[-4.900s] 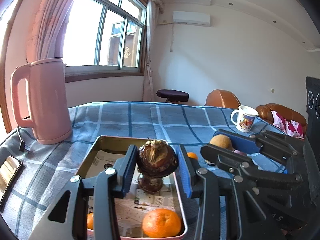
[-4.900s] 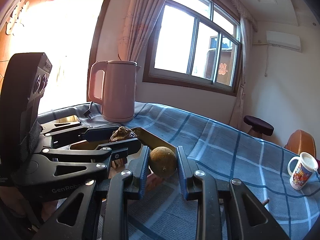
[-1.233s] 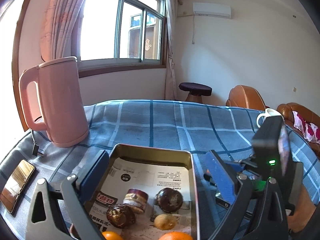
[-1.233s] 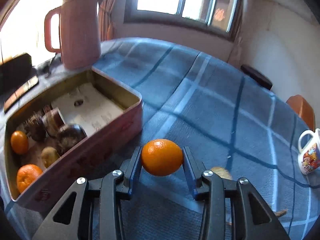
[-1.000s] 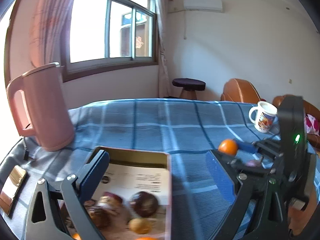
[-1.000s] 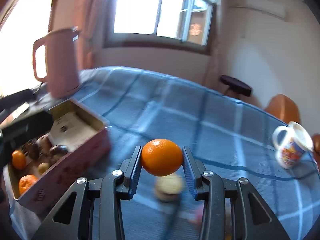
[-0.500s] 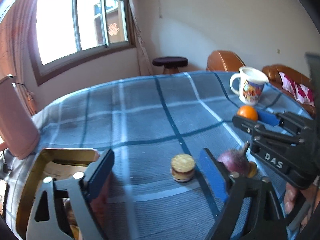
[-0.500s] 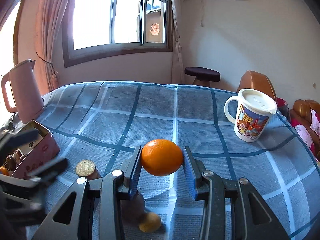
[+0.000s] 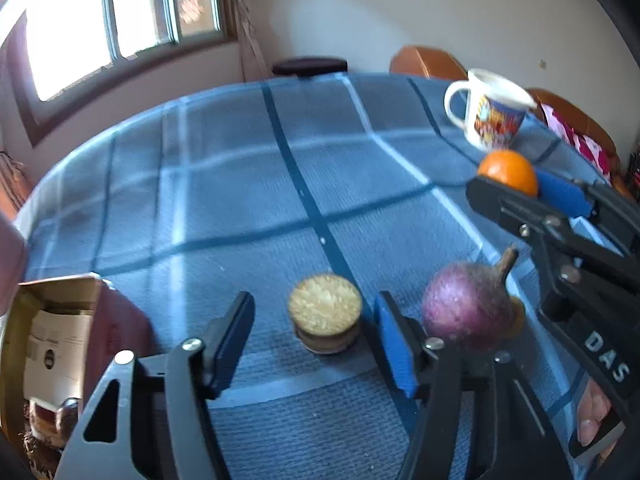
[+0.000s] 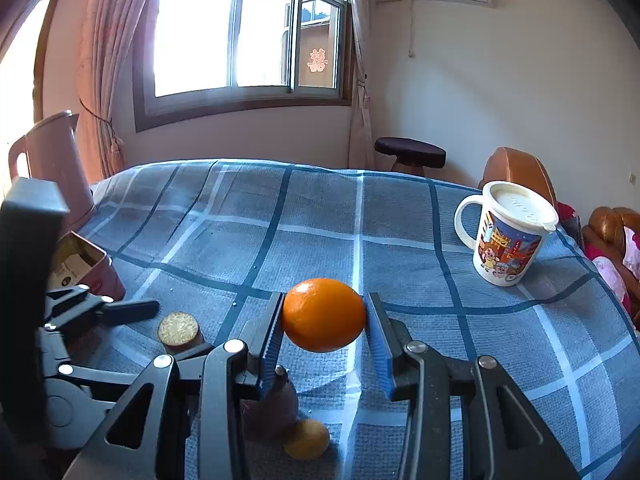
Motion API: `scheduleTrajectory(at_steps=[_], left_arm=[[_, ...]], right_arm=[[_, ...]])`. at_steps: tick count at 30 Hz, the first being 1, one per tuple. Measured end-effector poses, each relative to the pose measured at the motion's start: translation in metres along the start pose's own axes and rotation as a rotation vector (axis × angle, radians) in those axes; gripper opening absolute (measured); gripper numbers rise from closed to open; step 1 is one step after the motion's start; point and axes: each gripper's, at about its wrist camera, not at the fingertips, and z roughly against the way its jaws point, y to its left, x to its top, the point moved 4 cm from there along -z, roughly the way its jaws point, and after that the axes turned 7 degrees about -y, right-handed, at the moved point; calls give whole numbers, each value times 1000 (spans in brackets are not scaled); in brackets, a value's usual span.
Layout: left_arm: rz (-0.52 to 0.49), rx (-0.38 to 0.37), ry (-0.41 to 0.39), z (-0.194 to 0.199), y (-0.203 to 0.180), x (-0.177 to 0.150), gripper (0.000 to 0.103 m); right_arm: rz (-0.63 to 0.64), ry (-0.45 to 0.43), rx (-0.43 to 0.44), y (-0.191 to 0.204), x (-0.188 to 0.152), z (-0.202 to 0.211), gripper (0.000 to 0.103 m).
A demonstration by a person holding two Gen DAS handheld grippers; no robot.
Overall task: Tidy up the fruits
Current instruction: 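Lift the small orange with the right tool while the left tool grasps the round cake cup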
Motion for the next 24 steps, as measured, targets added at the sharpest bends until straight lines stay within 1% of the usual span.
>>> scheduleTrajectory(at_steps=[1, 2, 3, 5, 12, 18, 24], left_arm=[[3, -4, 9, -1, 0, -1, 56], [6, -14, 12, -2, 0, -1, 46], [9, -32, 13, -1, 0, -2, 41], [10, -48, 8, 1, -1, -2, 36], [10, -53, -38, 11, 1, 0, 36], [45, -63, -80, 18, 8, 2, 36], [55, -60, -142, 30, 11, 3, 36]], right_arm=[[4, 4, 0, 1, -1, -1, 41], [7, 9, 1, 1, -2, -2, 41], [8, 13, 1, 2, -3, -2, 41], [4, 13, 3, 1, -3, -2, 41], [-17, -5, 16, -1, -3, 2, 41], [-26, -19, 19, -2, -3, 4, 41], [-26, -40, 25, 0, -1, 9, 41]])
